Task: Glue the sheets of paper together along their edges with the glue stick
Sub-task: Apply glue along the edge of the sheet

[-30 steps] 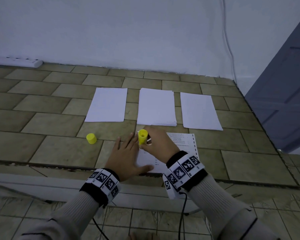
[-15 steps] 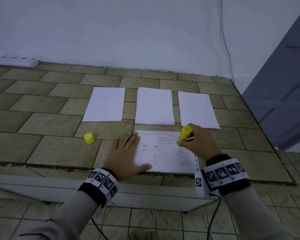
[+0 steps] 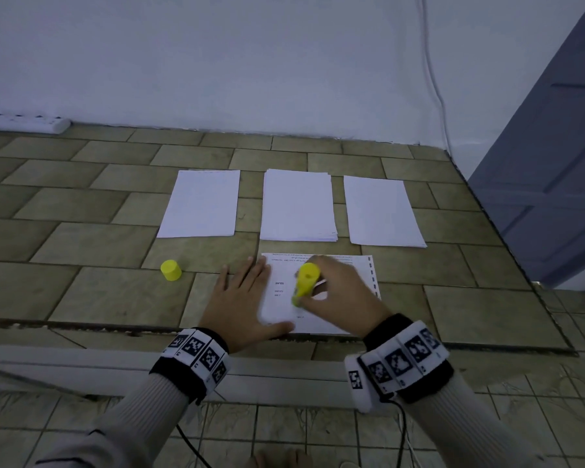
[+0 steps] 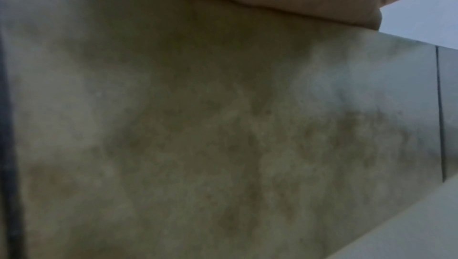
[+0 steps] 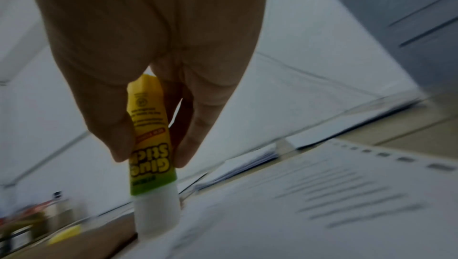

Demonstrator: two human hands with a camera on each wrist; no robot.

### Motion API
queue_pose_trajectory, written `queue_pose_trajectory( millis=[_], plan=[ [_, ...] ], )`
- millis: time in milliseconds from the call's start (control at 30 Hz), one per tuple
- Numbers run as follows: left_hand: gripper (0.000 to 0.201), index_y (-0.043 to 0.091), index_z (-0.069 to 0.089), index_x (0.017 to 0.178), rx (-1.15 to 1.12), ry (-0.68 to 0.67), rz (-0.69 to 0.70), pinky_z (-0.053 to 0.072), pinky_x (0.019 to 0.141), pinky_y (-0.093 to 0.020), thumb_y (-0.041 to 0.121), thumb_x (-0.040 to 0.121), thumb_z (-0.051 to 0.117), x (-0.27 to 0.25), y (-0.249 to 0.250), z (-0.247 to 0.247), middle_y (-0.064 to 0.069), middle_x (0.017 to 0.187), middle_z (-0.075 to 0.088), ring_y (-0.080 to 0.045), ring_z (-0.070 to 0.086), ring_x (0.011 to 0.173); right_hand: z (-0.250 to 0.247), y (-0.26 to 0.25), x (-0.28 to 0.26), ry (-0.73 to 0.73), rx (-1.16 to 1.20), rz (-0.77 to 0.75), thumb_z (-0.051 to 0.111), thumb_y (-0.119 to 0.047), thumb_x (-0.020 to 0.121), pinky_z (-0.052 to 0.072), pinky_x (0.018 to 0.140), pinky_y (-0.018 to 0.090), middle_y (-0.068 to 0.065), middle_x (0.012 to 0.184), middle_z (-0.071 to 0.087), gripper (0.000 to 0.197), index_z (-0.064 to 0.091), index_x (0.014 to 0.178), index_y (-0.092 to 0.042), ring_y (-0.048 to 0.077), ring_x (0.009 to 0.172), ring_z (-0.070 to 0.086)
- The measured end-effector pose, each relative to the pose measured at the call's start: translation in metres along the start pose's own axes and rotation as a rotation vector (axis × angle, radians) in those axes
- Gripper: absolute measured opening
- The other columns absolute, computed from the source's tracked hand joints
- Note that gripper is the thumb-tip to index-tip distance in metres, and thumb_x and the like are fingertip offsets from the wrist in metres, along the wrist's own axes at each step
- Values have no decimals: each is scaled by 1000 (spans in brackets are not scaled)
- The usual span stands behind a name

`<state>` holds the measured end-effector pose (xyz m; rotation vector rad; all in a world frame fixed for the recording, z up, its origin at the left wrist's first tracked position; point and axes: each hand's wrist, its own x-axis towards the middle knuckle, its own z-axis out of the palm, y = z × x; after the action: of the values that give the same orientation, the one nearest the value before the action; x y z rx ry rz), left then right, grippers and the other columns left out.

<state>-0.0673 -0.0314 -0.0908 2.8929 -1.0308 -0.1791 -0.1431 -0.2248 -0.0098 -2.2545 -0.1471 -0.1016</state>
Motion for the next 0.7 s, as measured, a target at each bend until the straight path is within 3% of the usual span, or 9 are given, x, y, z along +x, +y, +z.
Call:
queue_pose_trajectory(
  millis=[100, 167, 300, 433, 567, 700],
  plan=[
    [127, 15, 19, 155, 2, 56, 22, 3, 119, -54, 99, 61, 2, 3, -1, 4, 0, 164, 3, -17, -1, 151, 23, -13, 8, -93, -72, -62, 71, -14, 77, 50, 73, 38, 4, 93, 59, 18, 56, 88, -11, 20, 84, 57],
    [124, 19, 24, 154, 4, 52, 39, 1, 119, -53, 97, 61, -2, 3, -3, 8, 0, 164, 5, -18, 0, 151, 33, -17, 13, -113, -120, -62, 71, -17, 78, 43, 73, 31, 3, 97, 57, 24, 55, 96, -15, 20, 88, 54],
    [114, 22, 31, 152, 1, 63, 78, 5, 119, -55, 95, 67, 7, 3, -6, 11, -1, 163, 8, -21, 4, 150, 41, -18, 16, -158, -160, -73, 71, -19, 80, 41, 82, 29, 7, 115, 58, 43, 54, 119, -13, 21, 102, 54],
    [115, 13, 30, 152, -36, 101, 35, 8, 119, -55, 91, 68, 21, 2, -1, 7, -2, 163, 13, -21, 8, 150, 31, -14, 11, -123, -154, -104, 70, -16, 80, 41, 75, 29, 9, 102, 59, 27, 58, 103, -8, 21, 91, 54],
    [130, 13, 12, 155, -17, 28, 3, 0, 120, -54, 101, 59, 10, 0, -1, 1, 1, 164, -2, -15, -4, 150, 7, 8, -2, -100, -125, -61, 72, -18, 77, 50, 75, 39, 5, 93, 60, 22, 60, 93, -9, 18, 85, 57],
    [133, 15, 4, 156, -4, -3, -15, -5, 120, -52, 102, 54, 6, 1, -1, 1, 4, 163, -9, -12, -11, 149, -25, 33, -22, -64, -48, -48, 73, -24, 74, 55, 72, 32, 2, 93, 64, 20, 65, 85, -9, 13, 83, 62]
  ],
)
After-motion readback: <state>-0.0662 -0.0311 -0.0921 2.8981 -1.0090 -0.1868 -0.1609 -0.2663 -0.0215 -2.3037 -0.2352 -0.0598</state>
